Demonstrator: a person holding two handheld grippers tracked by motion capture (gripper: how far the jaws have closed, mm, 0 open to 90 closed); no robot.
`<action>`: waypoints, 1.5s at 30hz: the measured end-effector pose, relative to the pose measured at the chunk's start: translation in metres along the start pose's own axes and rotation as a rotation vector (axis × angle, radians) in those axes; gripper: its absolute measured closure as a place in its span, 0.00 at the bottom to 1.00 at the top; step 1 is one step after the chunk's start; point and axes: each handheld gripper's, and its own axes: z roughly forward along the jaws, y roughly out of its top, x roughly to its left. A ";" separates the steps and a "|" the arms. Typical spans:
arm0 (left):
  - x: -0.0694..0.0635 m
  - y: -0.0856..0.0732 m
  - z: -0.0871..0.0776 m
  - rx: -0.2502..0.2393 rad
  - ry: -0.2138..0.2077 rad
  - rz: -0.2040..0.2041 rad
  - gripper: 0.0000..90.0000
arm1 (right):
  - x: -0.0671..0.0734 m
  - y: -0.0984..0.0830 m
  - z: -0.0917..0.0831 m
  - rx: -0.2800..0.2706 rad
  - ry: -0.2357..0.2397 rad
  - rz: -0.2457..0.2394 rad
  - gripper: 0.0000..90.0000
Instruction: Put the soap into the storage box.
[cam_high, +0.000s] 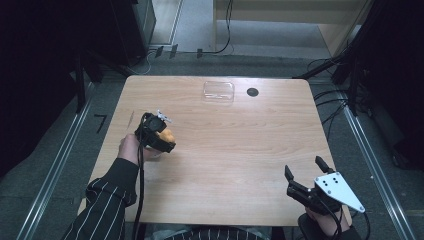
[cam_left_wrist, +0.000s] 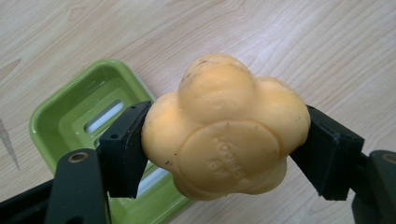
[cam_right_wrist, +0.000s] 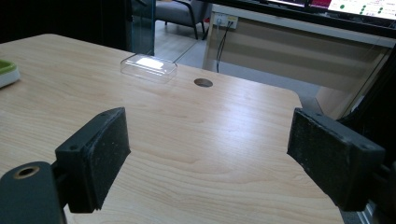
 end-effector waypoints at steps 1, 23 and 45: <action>0.002 -0.001 0.000 -0.004 0.000 -0.006 0.30 | 0.000 0.000 0.000 0.000 0.000 -0.001 0.15; 0.036 -0.003 0.001 -0.005 0.043 -0.101 0.30 | 0.001 0.000 0.000 0.003 0.001 -0.003 0.15; 0.060 -0.008 0.019 0.065 0.046 -0.176 0.30 | 0.001 0.000 0.000 0.004 0.001 -0.005 0.15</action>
